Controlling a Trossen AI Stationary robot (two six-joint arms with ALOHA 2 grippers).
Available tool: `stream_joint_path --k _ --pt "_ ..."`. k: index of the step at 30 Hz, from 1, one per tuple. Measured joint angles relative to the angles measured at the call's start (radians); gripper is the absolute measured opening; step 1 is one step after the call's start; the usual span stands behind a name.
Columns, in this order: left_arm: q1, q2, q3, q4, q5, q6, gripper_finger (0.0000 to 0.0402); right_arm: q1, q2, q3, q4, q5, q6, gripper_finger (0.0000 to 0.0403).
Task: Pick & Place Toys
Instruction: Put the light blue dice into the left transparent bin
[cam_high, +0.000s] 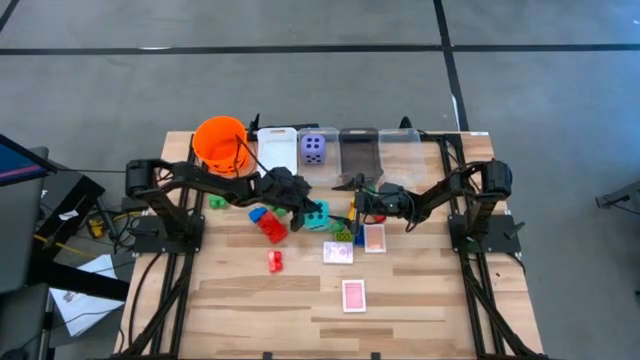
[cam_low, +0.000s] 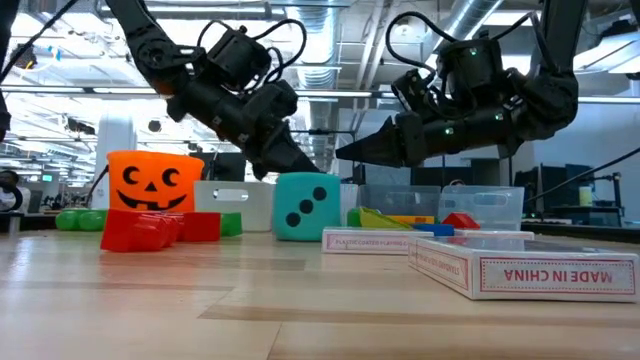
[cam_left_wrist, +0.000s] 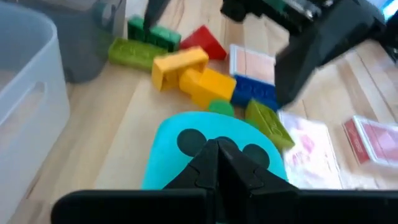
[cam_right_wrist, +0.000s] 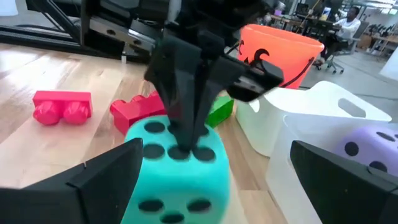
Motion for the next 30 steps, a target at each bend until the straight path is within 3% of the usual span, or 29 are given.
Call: stream_joint_path --k 5,10,15,23,30 --pt "-0.020 -0.120 -0.056 -0.089 -0.091 0.025 0.0000 0.011 0.000 0.000 -0.019 -0.002 0.037 0.0400" --pt "-0.042 -0.203 -0.154 -0.002 -0.184 0.003 0.0000 0.035 0.000 0.000 -0.034 -0.003 0.091 0.0400" --pt "-0.049 -0.175 -0.179 0.151 -0.207 -0.005 0.0000 0.049 0.000 0.000 -0.041 -0.006 0.177 0.0400" --pt "-0.049 -0.059 -0.179 0.328 -0.205 -0.003 0.0000 0.056 0.000 0.000 -0.071 -0.026 0.172 0.0400" --pt "-0.049 -0.038 -0.179 0.434 -0.195 -0.015 0.0000 0.053 0.000 0.000 -0.051 -0.026 0.175 0.0400"
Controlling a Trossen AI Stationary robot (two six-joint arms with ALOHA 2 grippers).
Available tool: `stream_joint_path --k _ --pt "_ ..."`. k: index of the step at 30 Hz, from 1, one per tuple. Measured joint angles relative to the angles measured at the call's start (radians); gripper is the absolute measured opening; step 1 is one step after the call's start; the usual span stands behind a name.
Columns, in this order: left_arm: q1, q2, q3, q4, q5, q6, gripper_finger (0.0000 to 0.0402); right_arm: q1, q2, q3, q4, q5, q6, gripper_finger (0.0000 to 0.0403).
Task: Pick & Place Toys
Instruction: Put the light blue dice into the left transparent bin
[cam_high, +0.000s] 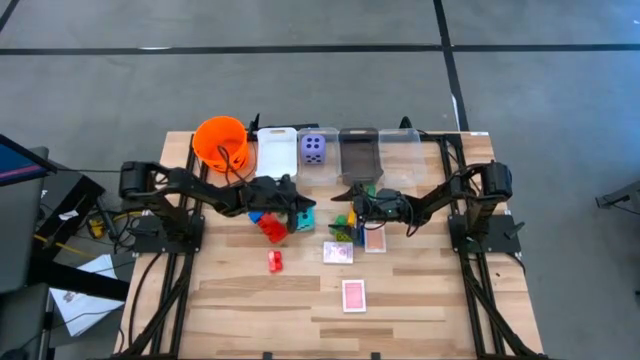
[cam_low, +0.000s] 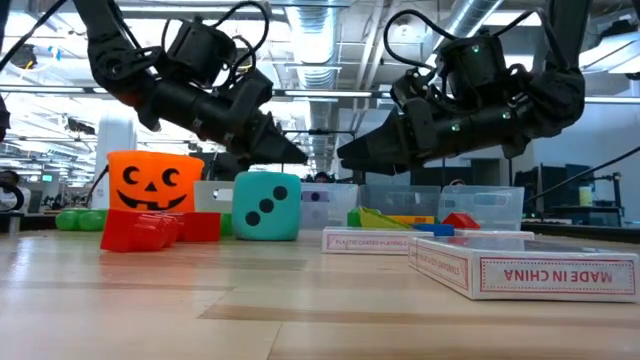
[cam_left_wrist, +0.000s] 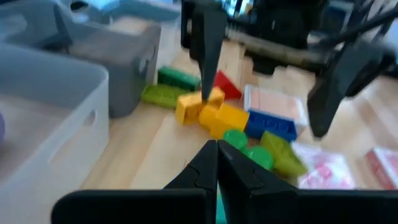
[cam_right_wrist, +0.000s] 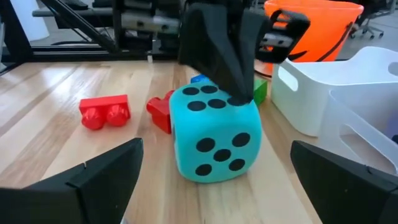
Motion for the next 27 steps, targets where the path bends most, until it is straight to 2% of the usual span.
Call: stream_joint_path --k 8,10,15,22,27 --pt "-0.023 -0.132 0.016 -0.017 0.040 -0.088 0.0000 0.000 0.000 0.000 -0.005 0.000 -0.002 0.0400" --pt "-0.043 -0.171 0.021 -0.077 0.035 -0.066 0.0000 0.000 0.002 0.000 -0.007 0.000 -0.018 0.0400" --pt "-0.075 -0.217 0.019 -0.300 -0.065 -0.040 0.0000 0.000 0.008 0.000 -0.010 0.001 -0.031 0.0400" --pt "-0.083 -0.221 0.019 -0.493 -0.084 -0.015 0.0000 0.000 0.008 0.000 -0.012 0.007 -0.066 0.0400" --pt "-0.084 -0.223 0.023 -0.576 -0.140 -0.033 0.0000 -0.003 0.008 0.000 -0.012 0.048 -0.066 0.0400"
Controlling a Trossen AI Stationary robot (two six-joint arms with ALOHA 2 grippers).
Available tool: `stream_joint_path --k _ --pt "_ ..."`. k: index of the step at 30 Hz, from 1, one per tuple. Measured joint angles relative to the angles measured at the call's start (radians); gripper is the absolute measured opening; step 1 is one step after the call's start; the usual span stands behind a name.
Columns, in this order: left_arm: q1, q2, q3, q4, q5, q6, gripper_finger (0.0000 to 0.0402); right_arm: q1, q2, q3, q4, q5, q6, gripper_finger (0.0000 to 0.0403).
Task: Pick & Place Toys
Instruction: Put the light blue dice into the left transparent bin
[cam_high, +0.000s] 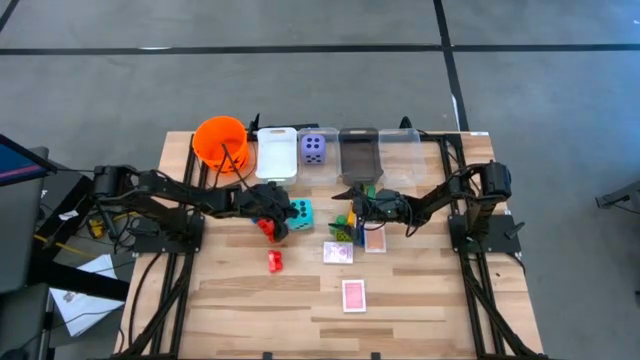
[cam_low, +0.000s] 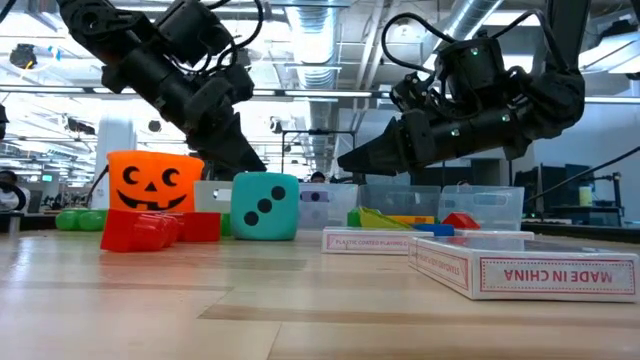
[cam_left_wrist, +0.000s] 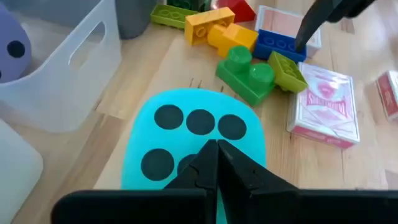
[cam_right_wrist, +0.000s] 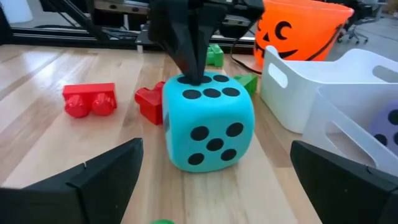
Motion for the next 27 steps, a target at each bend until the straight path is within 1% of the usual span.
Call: stream_joint_path --k 7,10,15,17,19,22,24,27 --pt "0.001 -0.018 -0.005 0.012 -0.009 0.000 0.0000 -0.016 0.000 0.000 0.008 0.006 0.006 0.0400" --pt "0.001 -0.065 -0.005 0.026 -0.009 0.012 0.0000 -0.022 0.001 0.003 0.007 0.006 0.009 0.0400" --pt "0.001 -0.143 -0.004 -0.017 -0.035 0.026 0.0000 -0.021 0.001 0.003 0.002 0.006 0.009 0.0400" --pt "0.001 -0.171 -0.004 -0.088 -0.070 0.027 0.0000 -0.021 0.001 0.003 -0.001 0.006 0.009 0.0400" --pt "0.001 -0.192 -0.005 -0.205 -0.111 0.012 0.0000 -0.021 0.001 0.003 -0.005 0.006 0.013 0.0400" --pt "0.001 -0.225 -0.005 -0.326 -0.148 -0.044 0.0000 -0.021 0.001 0.003 -0.003 0.006 0.023 0.0400" --pt "0.001 -0.240 -0.005 -0.376 -0.165 -0.082 0.0000 -0.021 0.001 0.003 -0.001 0.006 0.032 0.0400" --pt "0.001 -0.238 -0.005 -0.370 -0.170 -0.096 0.0000 -0.021 0.001 0.004 0.000 0.006 0.035 0.0400"
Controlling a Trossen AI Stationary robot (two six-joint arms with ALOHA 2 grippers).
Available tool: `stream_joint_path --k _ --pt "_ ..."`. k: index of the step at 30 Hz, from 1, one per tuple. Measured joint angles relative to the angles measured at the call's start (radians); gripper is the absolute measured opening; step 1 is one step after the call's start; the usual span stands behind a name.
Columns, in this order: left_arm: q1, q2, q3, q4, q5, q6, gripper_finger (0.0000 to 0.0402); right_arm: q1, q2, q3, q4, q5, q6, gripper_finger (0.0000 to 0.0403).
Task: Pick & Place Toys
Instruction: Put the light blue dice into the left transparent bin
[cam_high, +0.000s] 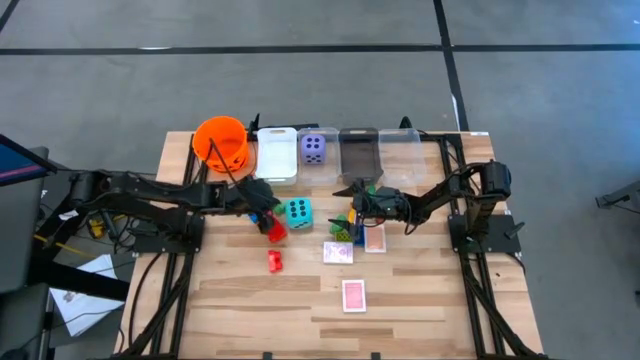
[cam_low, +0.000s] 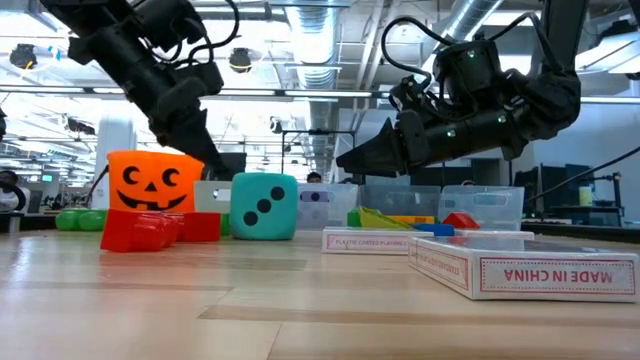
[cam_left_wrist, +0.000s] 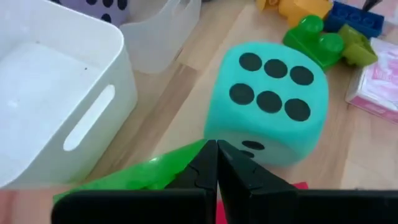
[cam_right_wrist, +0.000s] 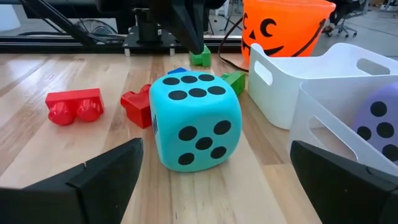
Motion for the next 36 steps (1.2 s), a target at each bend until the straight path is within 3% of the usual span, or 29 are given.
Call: stream_joint_path --k 8,15,36 --pt "0.000 0.162 0.000 0.087 0.000 0.011 0.0000 0.000 0.000 0.000 -0.001 0.000 0.000 0.0400" --pt "0.000 0.284 0.000 0.295 0.002 0.091 0.0000 0.000 0.000 0.000 -0.008 -0.001 -0.008 0.0400" --pt "0.000 0.314 0.000 0.345 0.008 0.115 0.0000 0.036 0.000 0.000 0.011 -0.056 -0.025 0.0400"
